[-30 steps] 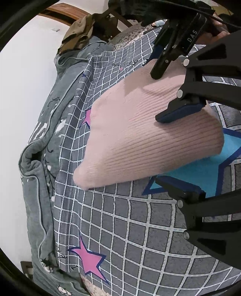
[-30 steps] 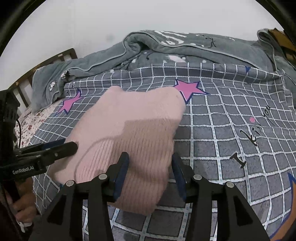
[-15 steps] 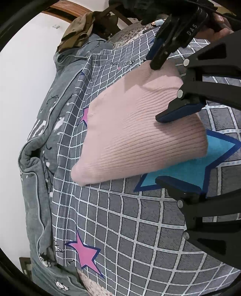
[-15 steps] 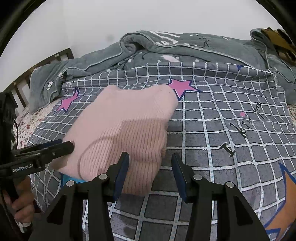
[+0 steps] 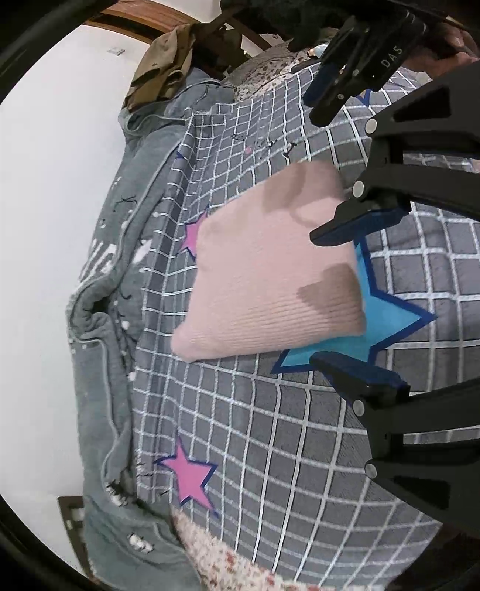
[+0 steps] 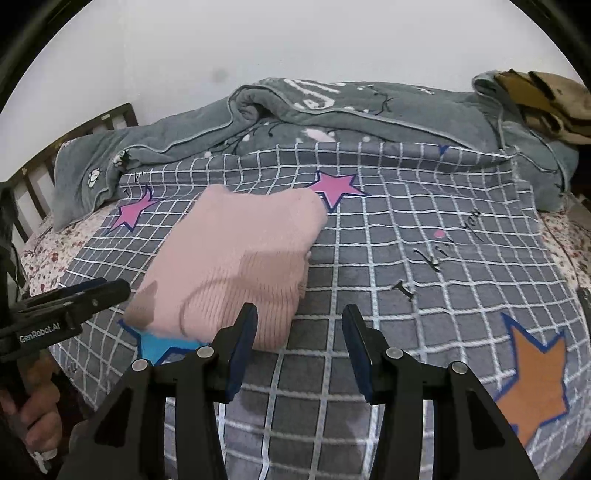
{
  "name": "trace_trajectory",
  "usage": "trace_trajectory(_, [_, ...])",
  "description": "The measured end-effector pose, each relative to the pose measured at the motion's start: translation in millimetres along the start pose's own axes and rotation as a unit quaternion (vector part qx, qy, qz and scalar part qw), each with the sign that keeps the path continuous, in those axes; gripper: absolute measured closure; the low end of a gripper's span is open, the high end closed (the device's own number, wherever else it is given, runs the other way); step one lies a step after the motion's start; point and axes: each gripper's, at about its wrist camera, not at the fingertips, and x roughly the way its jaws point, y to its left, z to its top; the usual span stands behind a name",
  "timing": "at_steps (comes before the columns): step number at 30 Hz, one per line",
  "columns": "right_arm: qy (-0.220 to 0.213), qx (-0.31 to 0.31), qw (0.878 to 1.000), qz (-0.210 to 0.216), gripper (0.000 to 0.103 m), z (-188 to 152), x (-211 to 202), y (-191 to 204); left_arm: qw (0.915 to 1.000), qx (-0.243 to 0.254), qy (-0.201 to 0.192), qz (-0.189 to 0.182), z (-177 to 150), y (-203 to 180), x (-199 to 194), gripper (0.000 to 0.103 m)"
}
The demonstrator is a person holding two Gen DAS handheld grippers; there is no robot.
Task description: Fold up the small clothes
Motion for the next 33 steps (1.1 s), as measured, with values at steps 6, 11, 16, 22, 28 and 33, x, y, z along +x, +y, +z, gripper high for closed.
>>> trace_trajectory(6, [-0.019,-0.029,0.999,-0.015,0.037,-7.1,-47.2,5.3,0.9992,0.011,-0.036,0.013,-5.7,-20.1,-51.5,0.033])
trace_trajectory(11, [-0.054,-0.026,0.998,-0.028,0.010,-17.4,-89.8,3.3,0.9977,0.025,-0.057,0.028,-17.9,-37.1,-90.5,0.026])
trace_trajectory(16, [-0.065,-0.012,0.997,-0.036,0.007,-26.7,-119.9,-1.3,0.9960,0.038,-0.071,0.039,-30.4,-49.1,-118.2,0.017])
trace_trajectory(22, [-0.075,-0.014,0.996,-0.055,0.004,-39.3,-146.2,-2.6,0.9946,0.046,-0.083,0.042,-45.8,-57.3,-141.2,0.012])
trace_trajectory(28, [-0.073,-0.005,0.995,-0.061,0.004,-46.8,-159.0,-7.5,0.9944,0.041,-0.089,0.039,-54.5,-56.2,-153.6,0.010])
trace_trajectory(33, [-0.075,0.001,0.995,-0.064,0.004,-51.1,-167.5,-10.0,0.9940,0.042,-0.093,0.039,-58.7,-58.1,-158.4,0.010])
